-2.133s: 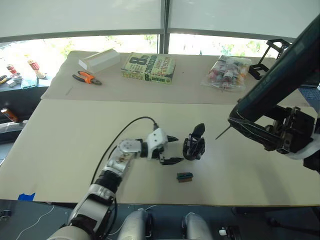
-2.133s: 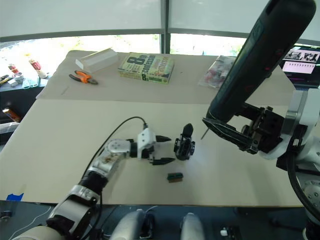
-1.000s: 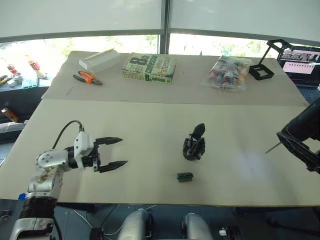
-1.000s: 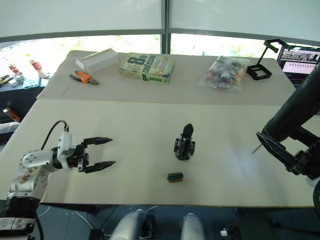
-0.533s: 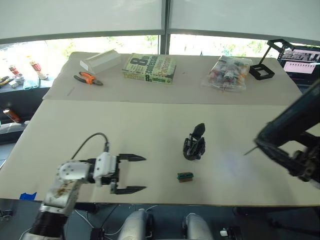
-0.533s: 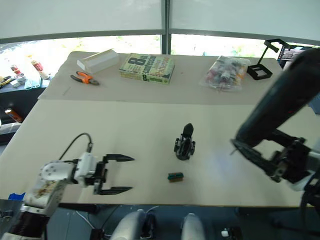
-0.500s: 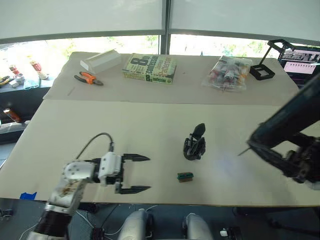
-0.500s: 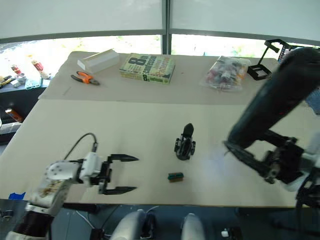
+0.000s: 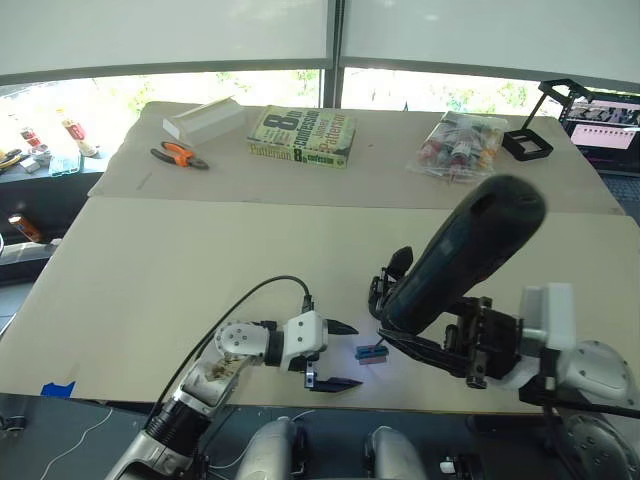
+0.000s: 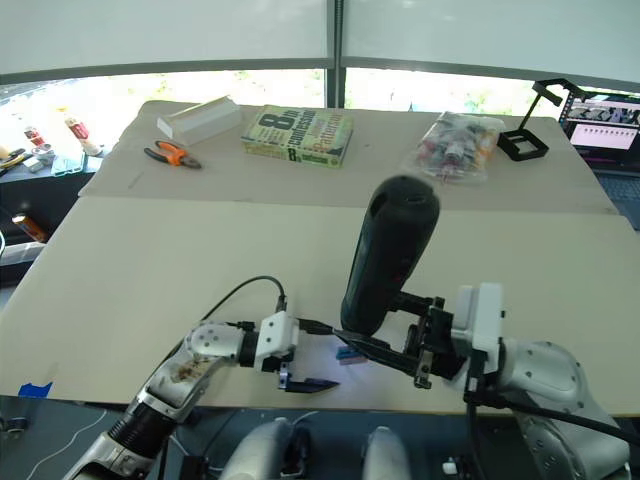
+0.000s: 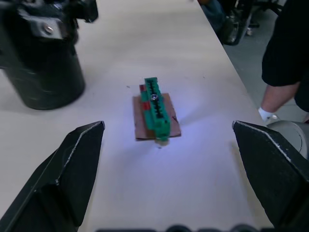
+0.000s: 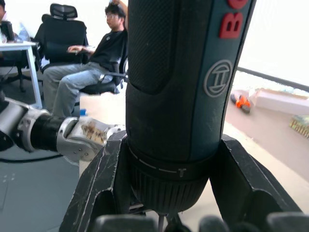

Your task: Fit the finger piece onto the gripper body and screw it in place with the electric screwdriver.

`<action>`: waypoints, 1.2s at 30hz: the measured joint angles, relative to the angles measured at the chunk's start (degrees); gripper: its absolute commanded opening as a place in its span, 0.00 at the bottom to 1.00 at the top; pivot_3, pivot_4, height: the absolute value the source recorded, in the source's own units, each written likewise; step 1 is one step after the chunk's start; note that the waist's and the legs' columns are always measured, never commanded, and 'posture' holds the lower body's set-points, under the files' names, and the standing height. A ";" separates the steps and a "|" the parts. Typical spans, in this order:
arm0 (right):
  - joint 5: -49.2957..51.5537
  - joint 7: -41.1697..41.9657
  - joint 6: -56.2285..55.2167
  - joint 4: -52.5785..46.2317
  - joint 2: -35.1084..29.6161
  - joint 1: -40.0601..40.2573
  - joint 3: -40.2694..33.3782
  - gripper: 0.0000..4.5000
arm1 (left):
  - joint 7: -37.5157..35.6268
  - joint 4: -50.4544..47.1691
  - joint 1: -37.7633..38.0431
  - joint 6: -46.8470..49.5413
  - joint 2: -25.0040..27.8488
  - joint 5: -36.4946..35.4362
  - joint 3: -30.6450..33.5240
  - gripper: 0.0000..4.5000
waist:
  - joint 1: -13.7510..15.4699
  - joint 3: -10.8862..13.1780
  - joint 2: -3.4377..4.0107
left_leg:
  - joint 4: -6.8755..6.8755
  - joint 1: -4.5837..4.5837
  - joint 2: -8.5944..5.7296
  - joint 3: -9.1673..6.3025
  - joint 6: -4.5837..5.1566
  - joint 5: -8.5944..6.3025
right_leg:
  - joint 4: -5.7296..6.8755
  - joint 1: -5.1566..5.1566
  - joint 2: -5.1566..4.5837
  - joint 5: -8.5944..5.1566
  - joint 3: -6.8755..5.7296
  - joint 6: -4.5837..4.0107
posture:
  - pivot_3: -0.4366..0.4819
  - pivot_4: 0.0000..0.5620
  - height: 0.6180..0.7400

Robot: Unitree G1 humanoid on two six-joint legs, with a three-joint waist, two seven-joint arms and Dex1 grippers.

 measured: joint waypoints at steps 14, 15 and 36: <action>-5.39 4.60 -5.44 6.47 1.35 -0.76 2.98 0.43 | 3.23 3.17 -2.48 -0.62 -3.42 2.31 -1.94 1.00 | 0.14 0.00 0.00 | 0.01 0.03 0.02 -0.01 0.02 0.00 | 0.01 0.03 -0.02 0.00 0.01 0.00 | 0.48 0.27 1.00; -5.40 4.69 -5.71 6.72 1.37 -0.76 2.96 0.43 | 3.22 3.26 -2.51 -0.74 -3.43 2.32 -1.98 1.00 | 0.17 0.00 0.00 | 0.01 0.03 0.02 -0.02 0.02 0.00 | 0.01 0.03 -0.03 0.00 0.01 0.00 | 0.48 0.27 1.00; -8.22 4.79 -7.02 10.57 3.21 -1.72 3.94 0.43 | 3.29 5.80 -4.51 -2.43 -5.66 3.59 -3.61 1.00 | 0.95 0.00 0.00 | 0.09 0.04 0.00 -0.03 0.05 -0.01 | 0.01 0.05 -0.08 0.01 -0.01 0.01 | 0.48 0.27 1.00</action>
